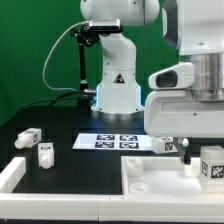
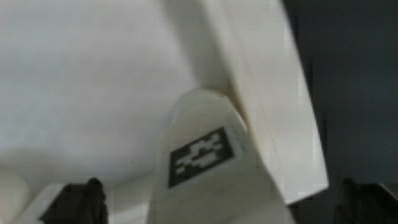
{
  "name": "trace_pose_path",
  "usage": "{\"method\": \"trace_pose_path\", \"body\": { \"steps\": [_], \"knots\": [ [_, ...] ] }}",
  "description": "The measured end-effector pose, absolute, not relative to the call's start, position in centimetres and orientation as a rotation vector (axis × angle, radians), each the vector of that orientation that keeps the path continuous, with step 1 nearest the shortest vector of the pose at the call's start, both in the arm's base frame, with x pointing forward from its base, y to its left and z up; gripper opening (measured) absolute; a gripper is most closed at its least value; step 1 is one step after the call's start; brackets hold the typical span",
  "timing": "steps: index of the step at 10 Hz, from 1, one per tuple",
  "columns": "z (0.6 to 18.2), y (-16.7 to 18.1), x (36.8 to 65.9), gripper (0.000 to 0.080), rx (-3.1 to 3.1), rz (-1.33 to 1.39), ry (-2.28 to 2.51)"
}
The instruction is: Assemble one leg
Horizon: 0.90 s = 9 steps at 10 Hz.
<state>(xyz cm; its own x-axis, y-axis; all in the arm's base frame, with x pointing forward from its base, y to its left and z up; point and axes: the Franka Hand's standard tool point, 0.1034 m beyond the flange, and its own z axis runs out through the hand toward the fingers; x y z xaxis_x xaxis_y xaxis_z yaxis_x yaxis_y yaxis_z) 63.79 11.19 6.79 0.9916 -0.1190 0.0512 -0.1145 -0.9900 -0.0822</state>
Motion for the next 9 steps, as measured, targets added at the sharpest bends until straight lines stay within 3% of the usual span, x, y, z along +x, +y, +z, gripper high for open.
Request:
{"method": "trace_pose_path", "body": {
  "steps": [1,2,3,5,9],
  "knots": [
    [6.72,11.42,63.77,0.0649,-3.052,-0.094,0.146],
    [6.69,11.33,63.78,0.0527,-3.044,-0.09,0.242],
    [6.67,11.29,63.78,0.0527,-3.047,-0.09,0.236],
    [6.63,11.39,63.75,0.0284,-3.007,-0.076,0.493],
    [6.57,11.61,63.7,0.0285,-2.855,-0.055,1.085]
  ]
}}
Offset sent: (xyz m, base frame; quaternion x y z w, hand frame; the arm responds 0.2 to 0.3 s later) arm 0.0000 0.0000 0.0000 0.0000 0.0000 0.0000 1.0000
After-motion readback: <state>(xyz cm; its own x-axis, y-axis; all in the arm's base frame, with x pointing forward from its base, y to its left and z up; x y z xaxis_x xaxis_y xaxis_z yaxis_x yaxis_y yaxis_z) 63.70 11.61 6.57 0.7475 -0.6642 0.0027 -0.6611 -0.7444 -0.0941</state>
